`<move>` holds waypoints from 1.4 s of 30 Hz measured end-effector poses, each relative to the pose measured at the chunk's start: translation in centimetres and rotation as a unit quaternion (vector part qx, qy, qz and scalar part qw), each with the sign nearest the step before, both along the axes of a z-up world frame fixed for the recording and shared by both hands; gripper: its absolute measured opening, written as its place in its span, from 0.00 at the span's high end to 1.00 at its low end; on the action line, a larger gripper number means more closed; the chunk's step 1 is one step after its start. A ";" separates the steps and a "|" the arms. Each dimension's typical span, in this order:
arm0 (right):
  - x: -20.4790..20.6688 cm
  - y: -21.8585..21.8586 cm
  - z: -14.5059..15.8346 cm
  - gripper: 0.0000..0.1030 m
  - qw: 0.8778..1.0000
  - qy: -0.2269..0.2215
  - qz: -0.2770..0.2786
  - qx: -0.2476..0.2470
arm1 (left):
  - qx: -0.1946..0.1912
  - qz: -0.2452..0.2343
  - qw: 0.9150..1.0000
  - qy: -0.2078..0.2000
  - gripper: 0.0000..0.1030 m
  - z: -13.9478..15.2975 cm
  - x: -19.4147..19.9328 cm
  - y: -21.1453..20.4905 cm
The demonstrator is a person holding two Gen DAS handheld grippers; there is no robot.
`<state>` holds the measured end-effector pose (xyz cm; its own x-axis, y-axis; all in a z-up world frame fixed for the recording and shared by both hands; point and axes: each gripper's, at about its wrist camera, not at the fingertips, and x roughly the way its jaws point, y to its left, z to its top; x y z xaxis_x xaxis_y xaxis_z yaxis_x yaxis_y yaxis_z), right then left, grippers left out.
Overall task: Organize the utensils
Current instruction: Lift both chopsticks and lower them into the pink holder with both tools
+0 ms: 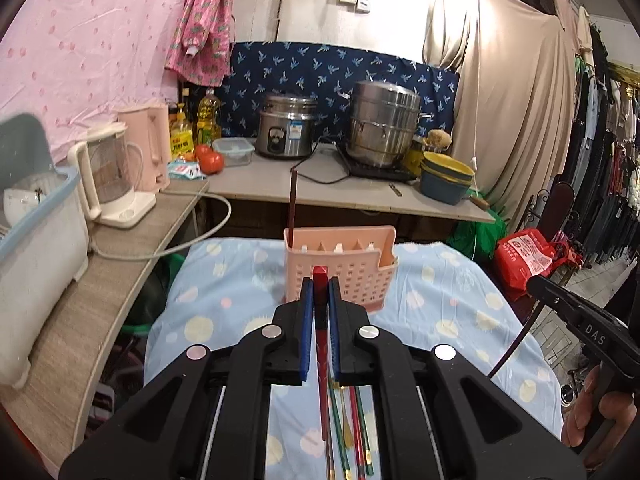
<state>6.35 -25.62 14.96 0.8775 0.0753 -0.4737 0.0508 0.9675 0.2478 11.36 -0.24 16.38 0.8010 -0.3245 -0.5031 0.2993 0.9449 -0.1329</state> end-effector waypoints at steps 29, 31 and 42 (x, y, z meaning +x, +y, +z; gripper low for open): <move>19.4 0.2 9.0 0.94 0.991 -0.120 -0.015 0.064 | -0.024 0.018 0.992 -0.120 0.93 9.4 15.0 -2.6; 20.7 0.4 7.5 0.94 0.992 -0.108 -0.014 0.062 | -0.023 0.019 0.994 -0.107 0.93 8.0 16.1 -2.6; 22.5 0.5 -2.0 0.93 0.998 -0.014 -0.012 0.053 | -0.017 0.036 0.999 -0.015 0.93 -1.5 19.1 -1.3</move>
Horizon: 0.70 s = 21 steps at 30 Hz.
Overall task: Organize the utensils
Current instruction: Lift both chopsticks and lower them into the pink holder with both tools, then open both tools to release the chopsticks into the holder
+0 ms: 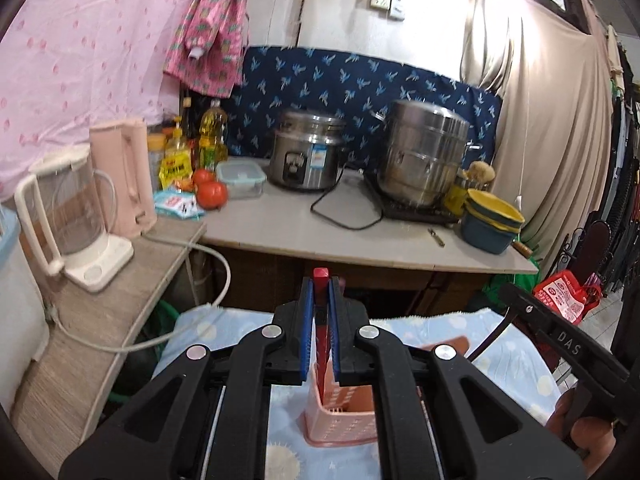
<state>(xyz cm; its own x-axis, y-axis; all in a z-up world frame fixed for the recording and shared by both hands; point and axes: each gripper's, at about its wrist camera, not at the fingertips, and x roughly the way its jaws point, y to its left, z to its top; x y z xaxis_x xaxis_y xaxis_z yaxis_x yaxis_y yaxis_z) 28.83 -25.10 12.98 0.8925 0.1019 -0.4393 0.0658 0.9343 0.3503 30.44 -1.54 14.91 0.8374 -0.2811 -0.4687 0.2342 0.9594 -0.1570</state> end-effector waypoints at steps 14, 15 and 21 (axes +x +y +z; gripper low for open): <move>-5.2 0.2 -0.5 0.52 0.999 -0.011 -0.011 -0.038 | 0.009 0.031 0.999 0.021 0.51 -2.4 -3.3 0.9; -5.7 0.3 -0.5 0.52 0.999 -0.009 -0.009 -0.040 | 0.010 0.030 0.999 0.022 0.50 -2.5 -3.7 0.9; -9.6 0.8 -1.3 0.52 0.999 0.003 0.000 -0.047 | 0.019 0.027 0.999 0.030 0.50 -3.2 -6.8 0.9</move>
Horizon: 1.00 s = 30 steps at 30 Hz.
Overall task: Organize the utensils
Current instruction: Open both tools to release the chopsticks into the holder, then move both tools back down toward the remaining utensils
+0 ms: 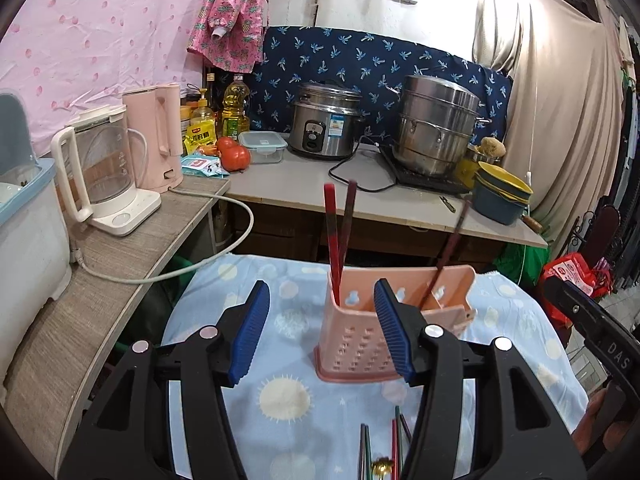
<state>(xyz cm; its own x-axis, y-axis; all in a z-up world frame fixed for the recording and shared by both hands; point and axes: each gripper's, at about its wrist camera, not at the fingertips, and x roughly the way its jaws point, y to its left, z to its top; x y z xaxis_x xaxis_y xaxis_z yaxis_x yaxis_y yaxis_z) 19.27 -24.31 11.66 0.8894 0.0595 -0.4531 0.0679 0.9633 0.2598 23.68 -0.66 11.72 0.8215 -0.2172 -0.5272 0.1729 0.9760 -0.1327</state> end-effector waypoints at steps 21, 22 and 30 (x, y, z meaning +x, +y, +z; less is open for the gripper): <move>-12.1 2.1 -6.6 0.52 0.996 0.086 0.025 -0.003 | 0.001 -0.027 0.997 0.070 0.48 -5.8 -10.5 0.2; -12.5 2.2 -7.1 0.52 0.996 0.091 0.027 -0.002 | 0.003 -0.027 0.997 0.074 0.48 -6.2 -10.9 0.2; -15.0 3.2 -9.6 0.52 0.992 0.123 0.038 -0.005 | 0.011 -0.031 0.995 0.094 0.48 -8.3 -13.3 0.2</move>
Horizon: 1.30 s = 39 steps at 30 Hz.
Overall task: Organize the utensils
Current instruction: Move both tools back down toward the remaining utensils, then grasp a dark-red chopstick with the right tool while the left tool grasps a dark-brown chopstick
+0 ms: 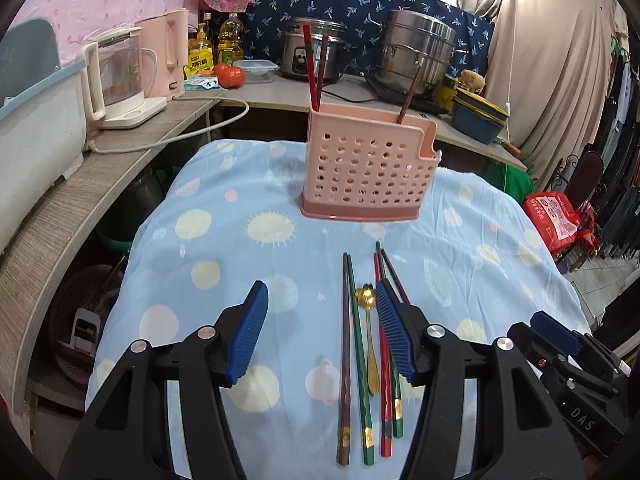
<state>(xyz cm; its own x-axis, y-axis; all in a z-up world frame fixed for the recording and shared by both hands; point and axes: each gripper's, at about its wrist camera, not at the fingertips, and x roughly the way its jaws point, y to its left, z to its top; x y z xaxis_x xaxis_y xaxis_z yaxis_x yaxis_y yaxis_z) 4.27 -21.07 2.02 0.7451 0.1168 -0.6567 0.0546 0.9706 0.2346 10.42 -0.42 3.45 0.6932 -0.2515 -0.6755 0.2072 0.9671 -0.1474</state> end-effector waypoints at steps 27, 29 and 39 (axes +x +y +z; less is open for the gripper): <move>-3.2 2.4 -6.8 0.54 0.996 0.081 0.030 -0.011 | 0.037 -0.040 0.994 0.094 0.49 -8.6 -6.3 -0.7; -3.2 2.4 -7.0 0.54 0.996 0.084 0.031 -0.011 | 0.042 -0.043 0.993 0.098 0.49 -9.1 -6.3 -1.1; -2.5 2.3 -7.7 0.59 0.995 0.092 0.032 -0.011 | 0.059 -0.048 0.992 0.098 0.55 -10.0 -5.9 -1.5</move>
